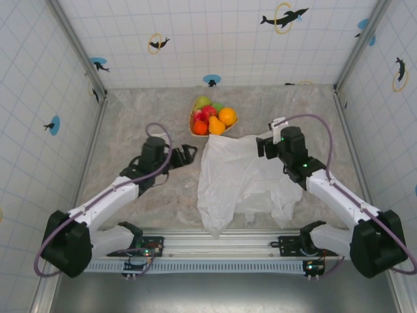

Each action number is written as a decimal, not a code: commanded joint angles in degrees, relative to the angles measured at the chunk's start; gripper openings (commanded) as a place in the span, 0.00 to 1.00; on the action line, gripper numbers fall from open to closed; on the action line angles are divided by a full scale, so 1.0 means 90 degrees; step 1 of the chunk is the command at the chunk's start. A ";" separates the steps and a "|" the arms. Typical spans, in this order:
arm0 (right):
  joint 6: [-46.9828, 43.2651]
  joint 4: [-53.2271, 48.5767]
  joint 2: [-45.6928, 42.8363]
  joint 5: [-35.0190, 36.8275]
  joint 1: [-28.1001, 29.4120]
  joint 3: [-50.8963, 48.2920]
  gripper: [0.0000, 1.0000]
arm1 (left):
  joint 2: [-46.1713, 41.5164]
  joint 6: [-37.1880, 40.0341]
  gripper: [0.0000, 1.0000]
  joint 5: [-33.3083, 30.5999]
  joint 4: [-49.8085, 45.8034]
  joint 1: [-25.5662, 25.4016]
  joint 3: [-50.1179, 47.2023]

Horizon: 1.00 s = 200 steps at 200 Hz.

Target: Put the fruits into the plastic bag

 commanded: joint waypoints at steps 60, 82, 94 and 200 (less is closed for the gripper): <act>-0.2421 -0.0515 0.2410 0.0027 0.0053 0.1326 1.00 | 0.1156 -0.0252 0.97 -0.1517 -0.0830 -0.1811 0.0252; -0.2918 -0.1071 0.3357 -0.0160 0.0137 0.2155 1.00 | 0.0977 -0.0327 0.97 -0.1664 -0.0901 -0.1812 0.0089; -0.3147 -0.1469 0.3850 -0.0215 0.0178 0.2631 0.98 | 0.0873 -0.0325 0.97 -0.1802 -0.1066 -0.1807 0.0069; -0.1712 -0.1902 0.2026 0.0089 -0.1777 0.1950 0.00 | 0.0364 -0.0185 0.98 -0.2507 -0.1527 -0.1812 0.0507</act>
